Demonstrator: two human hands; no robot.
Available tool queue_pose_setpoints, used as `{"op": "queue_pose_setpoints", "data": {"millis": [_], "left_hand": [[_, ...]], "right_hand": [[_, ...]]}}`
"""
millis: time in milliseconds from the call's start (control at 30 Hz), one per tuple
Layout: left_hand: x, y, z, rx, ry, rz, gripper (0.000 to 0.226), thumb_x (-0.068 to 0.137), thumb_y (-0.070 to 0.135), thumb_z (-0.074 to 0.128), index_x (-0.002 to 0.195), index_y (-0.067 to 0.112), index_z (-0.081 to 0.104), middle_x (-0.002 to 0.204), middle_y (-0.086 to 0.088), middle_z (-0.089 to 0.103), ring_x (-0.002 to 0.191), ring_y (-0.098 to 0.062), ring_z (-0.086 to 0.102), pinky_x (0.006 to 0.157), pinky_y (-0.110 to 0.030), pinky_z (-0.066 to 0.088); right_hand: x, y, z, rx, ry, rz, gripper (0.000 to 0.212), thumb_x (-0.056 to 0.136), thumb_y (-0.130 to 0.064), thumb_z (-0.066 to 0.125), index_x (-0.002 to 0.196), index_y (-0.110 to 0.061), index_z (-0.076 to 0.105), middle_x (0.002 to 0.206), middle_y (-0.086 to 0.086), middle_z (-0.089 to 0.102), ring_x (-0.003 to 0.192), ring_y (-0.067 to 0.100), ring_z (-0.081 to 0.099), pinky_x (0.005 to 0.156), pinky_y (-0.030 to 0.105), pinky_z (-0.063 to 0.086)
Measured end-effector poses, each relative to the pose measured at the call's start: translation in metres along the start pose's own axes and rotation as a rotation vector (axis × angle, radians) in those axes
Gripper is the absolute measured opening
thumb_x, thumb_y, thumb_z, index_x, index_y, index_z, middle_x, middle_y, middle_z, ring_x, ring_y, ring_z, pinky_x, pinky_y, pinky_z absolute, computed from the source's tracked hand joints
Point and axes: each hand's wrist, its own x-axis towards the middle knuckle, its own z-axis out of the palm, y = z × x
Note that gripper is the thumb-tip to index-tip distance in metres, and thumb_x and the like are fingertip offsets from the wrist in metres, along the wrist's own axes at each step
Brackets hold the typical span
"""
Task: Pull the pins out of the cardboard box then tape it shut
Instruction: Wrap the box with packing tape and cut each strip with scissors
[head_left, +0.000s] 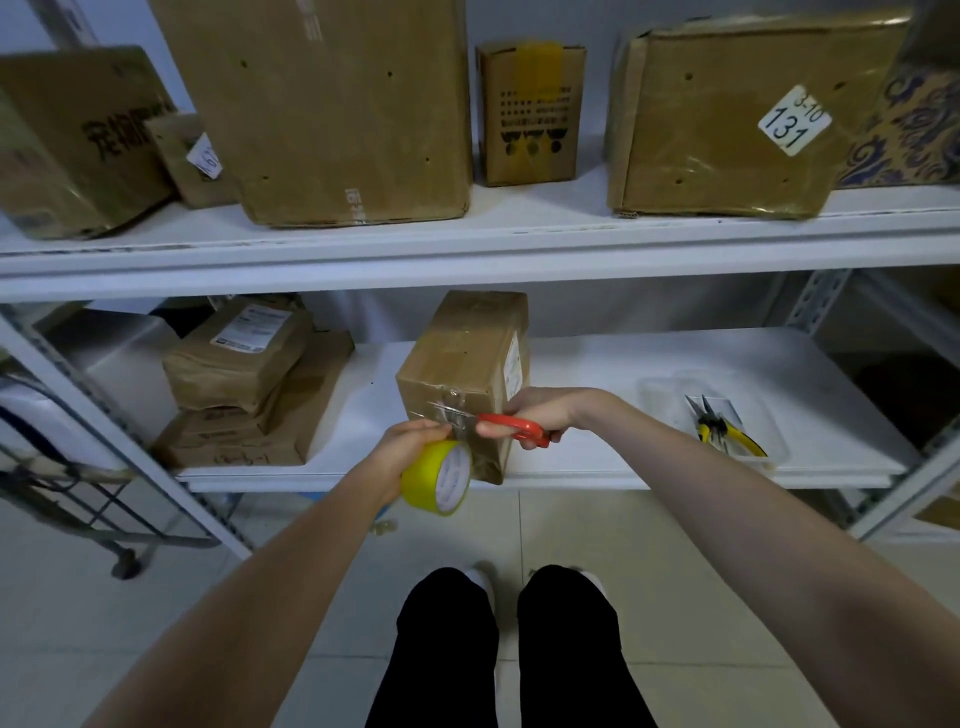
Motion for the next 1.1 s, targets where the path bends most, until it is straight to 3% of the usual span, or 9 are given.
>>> {"op": "queue_pose_setpoints", "data": {"millis": [133, 300, 433, 467, 633, 833, 900, 967, 1100], "left_hand": [[0.007, 0.003, 0.001, 0.147, 0.114, 0.002, 0.003, 0.08, 0.01, 0.072, 0.081, 0.008, 0.069, 0.092, -0.016, 0.067, 0.084, -0.026, 0.064, 0.084, -0.034, 0.05], [0.008, 0.018, -0.005, 0.817, 0.328, 0.064, 0.013, 0.079, 0.027, 0.06, 0.074, 0.015, 0.064, 0.09, -0.009, 0.066, 0.091, -0.03, 0.061, 0.079, -0.032, 0.048], [-0.002, 0.024, -0.009, 0.904, 0.394, 0.13, 0.017, 0.081, 0.024, 0.056, 0.066, 0.018, 0.063, 0.086, -0.005, 0.066, 0.087, -0.029, 0.06, 0.077, -0.031, 0.05], [-0.003, 0.025, -0.007, 0.917, 0.383, 0.155, 0.015, 0.08, 0.021, 0.055, 0.069, 0.02, 0.065, 0.089, -0.003, 0.067, 0.089, -0.027, 0.06, 0.077, -0.031, 0.05], [-0.004, 0.024, 0.003, 0.954, 0.275, 0.213, 0.016, 0.077, 0.017, 0.061, 0.062, 0.017, 0.063, 0.083, -0.004, 0.067, 0.088, -0.026, 0.062, 0.076, -0.033, 0.051], [-0.002, 0.018, 0.015, 0.875, 0.174, 0.2, 0.023, 0.077, 0.021, 0.071, 0.057, 0.022, 0.061, 0.073, -0.001, 0.062, 0.084, -0.022, 0.059, 0.074, -0.03, 0.045], [-0.001, 0.016, 0.017, 0.883, 0.169, 0.199, 0.025, 0.078, 0.02, 0.07, 0.055, 0.023, 0.059, 0.07, 0.001, 0.059, 0.084, -0.021, 0.058, 0.072, -0.027, 0.042], [0.0, 0.016, 0.019, 0.868, 0.166, 0.2, 0.024, 0.079, 0.02, 0.07, 0.057, 0.024, 0.059, 0.073, 0.002, 0.059, 0.084, -0.019, 0.056, 0.073, -0.025, 0.04], [0.002, 0.016, 0.017, 0.848, 0.171, 0.218, 0.023, 0.079, 0.022, 0.072, 0.059, 0.021, 0.06, 0.076, -0.002, 0.06, 0.081, -0.017, 0.055, 0.074, -0.025, 0.04]], "right_hand": [[-0.001, 0.005, -0.002, -0.09, 0.071, -0.023, 0.063, 0.078, -0.069, 0.058, 0.076, -0.006, 0.062, 0.056, 0.001, 0.054, 0.05, 0.012, 0.047, 0.049, 0.021, 0.038], [-0.005, 0.003, -0.001, -0.084, -0.034, 0.069, 0.063, 0.08, -0.073, 0.052, 0.066, -0.011, 0.053, 0.057, 0.001, 0.052, 0.054, 0.015, 0.047, 0.056, 0.024, 0.044], [0.0, 0.009, 0.004, -0.097, -0.23, 0.316, 0.084, 0.079, -0.079, 0.041, 0.135, -0.016, 0.041, 0.072, 0.003, 0.037, 0.062, 0.016, 0.035, 0.068, 0.027, 0.039], [0.0, 0.012, 0.006, -0.152, -0.261, 0.358, 0.085, 0.079, -0.079, 0.043, 0.137, -0.017, 0.038, 0.074, 0.003, 0.04, 0.064, 0.016, 0.037, 0.071, 0.028, 0.038], [-0.01, 0.05, 0.006, -0.245, -0.261, 0.531, 0.055, 0.079, -0.065, 0.062, 0.101, -0.016, 0.053, 0.081, 0.001, 0.054, 0.066, 0.014, 0.045, 0.065, 0.026, 0.037], [-0.025, 0.106, 0.006, -0.077, 0.187, 0.594, 0.037, 0.084, -0.045, 0.064, 0.071, -0.013, 0.049, 0.069, 0.003, 0.055, 0.047, 0.013, 0.043, 0.048, 0.021, 0.032], [-0.014, 0.116, 0.01, 0.029, 0.329, 0.551, 0.03, 0.086, -0.033, 0.061, 0.072, -0.009, 0.05, 0.069, 0.005, 0.053, 0.055, 0.018, 0.05, 0.048, 0.021, 0.035], [-0.001, 0.114, 0.016, 0.115, 0.42, 0.49, 0.016, 0.087, -0.022, 0.058, 0.089, -0.006, 0.057, 0.084, 0.009, 0.059, 0.08, 0.025, 0.059, 0.055, 0.023, 0.044], [0.021, 0.071, 0.025, 0.134, 0.845, 0.179, 0.04, 0.096, -0.023, 0.049, 0.131, -0.005, 0.05, 0.13, 0.012, 0.057, 0.119, 0.028, 0.054, 0.095, 0.033, 0.045]]}}
